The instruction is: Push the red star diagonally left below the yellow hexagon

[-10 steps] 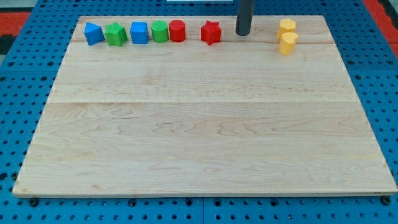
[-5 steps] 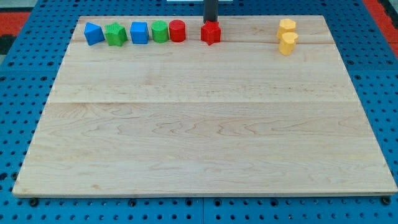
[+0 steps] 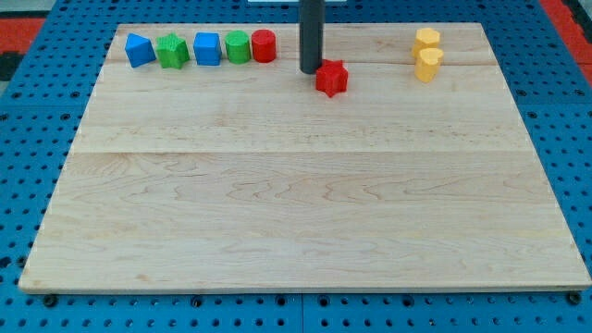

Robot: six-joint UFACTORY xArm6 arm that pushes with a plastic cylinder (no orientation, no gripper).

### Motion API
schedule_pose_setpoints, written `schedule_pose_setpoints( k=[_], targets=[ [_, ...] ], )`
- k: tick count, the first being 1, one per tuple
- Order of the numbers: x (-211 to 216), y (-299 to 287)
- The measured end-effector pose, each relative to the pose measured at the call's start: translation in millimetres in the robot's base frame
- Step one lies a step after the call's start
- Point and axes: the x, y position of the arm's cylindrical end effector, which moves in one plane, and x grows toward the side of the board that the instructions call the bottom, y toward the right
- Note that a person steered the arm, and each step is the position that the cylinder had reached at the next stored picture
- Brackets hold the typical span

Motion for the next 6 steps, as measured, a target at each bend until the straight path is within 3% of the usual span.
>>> schedule_pose_setpoints(
  k=[1,2,3,5,6],
  targets=[
    [-5,-17],
    [16,-12],
    [20,47],
    [-7,36],
    [10,67]
  ],
)
